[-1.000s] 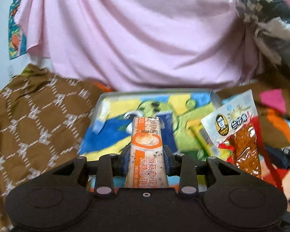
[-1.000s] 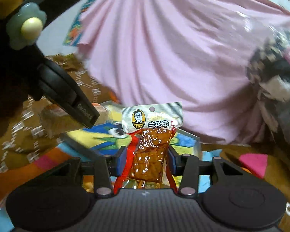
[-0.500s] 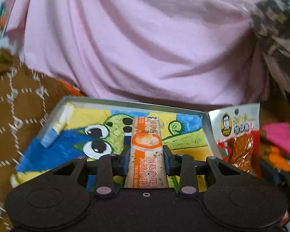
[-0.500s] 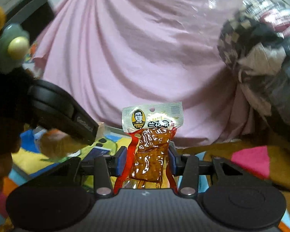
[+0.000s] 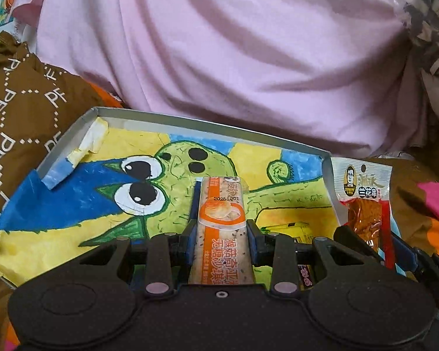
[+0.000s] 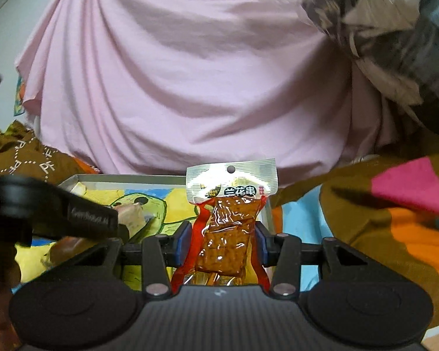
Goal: Organize snacks
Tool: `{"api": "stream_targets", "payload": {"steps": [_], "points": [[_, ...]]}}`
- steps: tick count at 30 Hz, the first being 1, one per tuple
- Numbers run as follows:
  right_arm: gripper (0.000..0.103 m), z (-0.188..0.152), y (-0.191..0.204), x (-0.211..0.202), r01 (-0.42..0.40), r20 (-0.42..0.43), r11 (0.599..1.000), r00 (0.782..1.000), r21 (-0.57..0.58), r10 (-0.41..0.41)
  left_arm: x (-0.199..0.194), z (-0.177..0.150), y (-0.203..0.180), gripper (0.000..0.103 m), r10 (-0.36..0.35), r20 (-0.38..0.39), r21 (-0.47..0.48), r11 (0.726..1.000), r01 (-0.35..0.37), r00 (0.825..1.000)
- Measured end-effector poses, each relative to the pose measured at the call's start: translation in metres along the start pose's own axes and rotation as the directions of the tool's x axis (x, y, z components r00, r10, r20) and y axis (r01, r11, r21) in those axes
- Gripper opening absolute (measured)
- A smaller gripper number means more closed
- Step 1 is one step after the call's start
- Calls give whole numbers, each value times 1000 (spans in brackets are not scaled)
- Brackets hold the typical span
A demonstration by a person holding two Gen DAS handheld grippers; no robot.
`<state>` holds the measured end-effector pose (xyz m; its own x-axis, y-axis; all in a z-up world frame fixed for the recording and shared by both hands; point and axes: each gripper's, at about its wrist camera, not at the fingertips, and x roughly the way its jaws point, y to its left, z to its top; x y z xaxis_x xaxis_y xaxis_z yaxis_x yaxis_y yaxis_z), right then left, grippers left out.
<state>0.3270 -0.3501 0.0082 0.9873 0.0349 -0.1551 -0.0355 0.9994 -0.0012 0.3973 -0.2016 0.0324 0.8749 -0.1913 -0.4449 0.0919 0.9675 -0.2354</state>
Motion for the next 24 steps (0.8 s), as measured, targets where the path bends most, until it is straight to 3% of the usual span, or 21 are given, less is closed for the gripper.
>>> {"api": "stream_targets", "payload": {"steps": [6, 14, 24], "points": [[51, -3, -12, 10, 4, -39, 998, 999, 58, -1, 6, -3, 2, 36, -6, -2, -21, 1000, 6, 1000], [61, -2, -24, 7, 6, -37, 996, 999, 94, -3, 2, 1, 13, 43, -11, -16, -128, 992, 9, 1000], [91, 20, -32, -36, 43, 35, 994, 998, 98, -46, -47, 11, 11, 75, 7, 65, -139, 990, 2, 998]]}}
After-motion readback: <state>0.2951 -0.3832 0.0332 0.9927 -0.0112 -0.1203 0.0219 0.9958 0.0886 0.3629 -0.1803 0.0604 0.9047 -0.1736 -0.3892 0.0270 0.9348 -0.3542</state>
